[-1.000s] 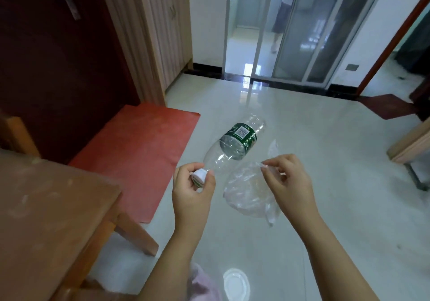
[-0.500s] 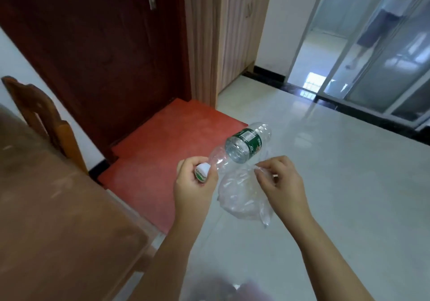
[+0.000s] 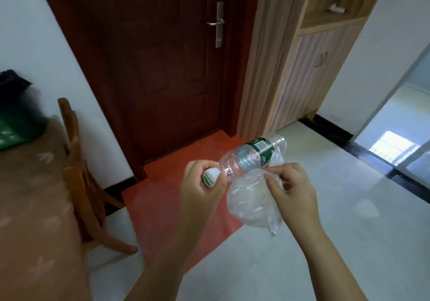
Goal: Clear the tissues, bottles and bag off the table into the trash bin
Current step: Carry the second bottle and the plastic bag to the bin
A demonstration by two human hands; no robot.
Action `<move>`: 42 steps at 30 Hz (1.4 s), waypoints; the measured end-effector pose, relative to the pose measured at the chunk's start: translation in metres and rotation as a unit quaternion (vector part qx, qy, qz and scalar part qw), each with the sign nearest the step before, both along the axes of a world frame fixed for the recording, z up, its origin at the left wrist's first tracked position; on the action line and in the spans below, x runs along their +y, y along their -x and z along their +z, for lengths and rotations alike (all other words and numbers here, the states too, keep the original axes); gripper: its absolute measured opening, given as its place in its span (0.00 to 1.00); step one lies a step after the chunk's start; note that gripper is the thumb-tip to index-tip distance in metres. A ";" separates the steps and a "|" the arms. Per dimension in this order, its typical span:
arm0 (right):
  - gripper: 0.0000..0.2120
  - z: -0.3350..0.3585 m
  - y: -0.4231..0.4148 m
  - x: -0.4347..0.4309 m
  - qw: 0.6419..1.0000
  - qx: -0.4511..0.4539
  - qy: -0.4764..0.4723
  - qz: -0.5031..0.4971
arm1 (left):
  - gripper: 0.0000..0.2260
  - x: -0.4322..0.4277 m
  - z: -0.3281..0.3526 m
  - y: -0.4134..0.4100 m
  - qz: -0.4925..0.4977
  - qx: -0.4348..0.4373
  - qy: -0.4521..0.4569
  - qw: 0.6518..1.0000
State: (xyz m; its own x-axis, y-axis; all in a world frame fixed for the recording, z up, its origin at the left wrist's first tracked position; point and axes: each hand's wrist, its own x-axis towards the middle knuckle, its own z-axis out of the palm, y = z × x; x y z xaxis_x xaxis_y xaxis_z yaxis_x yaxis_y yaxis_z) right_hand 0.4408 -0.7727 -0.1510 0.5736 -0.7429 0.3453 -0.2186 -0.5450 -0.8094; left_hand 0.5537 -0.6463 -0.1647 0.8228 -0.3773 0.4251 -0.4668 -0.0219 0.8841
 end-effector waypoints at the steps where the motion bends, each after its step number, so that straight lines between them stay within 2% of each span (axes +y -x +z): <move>1: 0.10 0.001 -0.012 -0.010 1.000 0.002 -0.001 0.013 | 0.05 -0.003 0.000 -0.010 0.015 -0.003 -0.003 1.000; 11: 0.13 -0.003 -0.160 -0.056 0.987 0.002 0.001 0.158 | 0.07 -0.014 -0.005 -0.122 0.155 0.003 -0.016 0.988; 17: 0.10 -0.004 -0.275 -0.070 0.976 -0.001 0.006 0.215 | 0.12 -0.027 -0.005 -0.219 0.203 0.031 -0.002 0.979; 21: 0.07 0.010 -0.359 -0.079 0.964 0.010 0.024 0.266 | 0.05 -0.028 0.003 -0.289 0.252 0.055 0.008 0.966; 31: 0.06 0.008 -0.510 -0.104 0.919 0.016 0.019 0.394 | 0.12 -0.057 0.001 -0.402 0.358 0.065 0.036 0.931; 38: 0.07 0.015 -0.612 -0.127 0.859 0.020 0.028 0.511 | 0.11 -0.086 0.010 -0.460 0.476 0.082 0.066 0.873; 42: 0.08 0.015 -0.659 -0.124 0.821 0.018 0.020 0.570 | 0.10 -0.087 0.013 -0.470 0.552 0.070 0.065 0.828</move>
